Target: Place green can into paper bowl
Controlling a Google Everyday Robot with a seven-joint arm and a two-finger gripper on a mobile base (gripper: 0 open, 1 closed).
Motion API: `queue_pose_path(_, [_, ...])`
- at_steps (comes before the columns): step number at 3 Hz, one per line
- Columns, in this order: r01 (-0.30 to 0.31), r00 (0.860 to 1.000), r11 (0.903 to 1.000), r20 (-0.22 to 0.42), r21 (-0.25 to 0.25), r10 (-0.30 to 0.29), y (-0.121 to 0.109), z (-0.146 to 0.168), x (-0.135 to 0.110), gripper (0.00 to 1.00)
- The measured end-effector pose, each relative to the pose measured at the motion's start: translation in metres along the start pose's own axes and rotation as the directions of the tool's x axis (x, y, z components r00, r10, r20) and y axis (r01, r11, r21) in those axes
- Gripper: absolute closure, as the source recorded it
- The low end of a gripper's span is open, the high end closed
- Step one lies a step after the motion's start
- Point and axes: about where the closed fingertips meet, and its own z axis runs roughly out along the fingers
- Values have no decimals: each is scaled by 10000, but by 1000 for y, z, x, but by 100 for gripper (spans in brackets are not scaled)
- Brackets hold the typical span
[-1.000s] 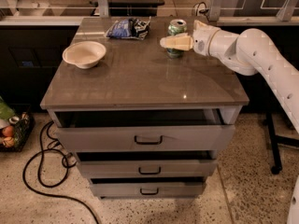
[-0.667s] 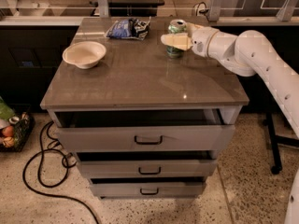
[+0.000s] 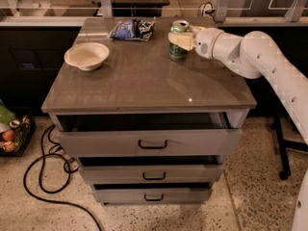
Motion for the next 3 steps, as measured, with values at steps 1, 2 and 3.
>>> queue_pose_path(1, [-7, 10000, 10000, 1, -46, 7, 2, 3, 0, 96])
queue_pose_path(2, [-11, 10000, 10000, 1, -73, 11, 4, 4, 0, 100])
queue_pose_path(3, [62, 10000, 9996, 57, -290, -60, 9, 11, -9, 100])
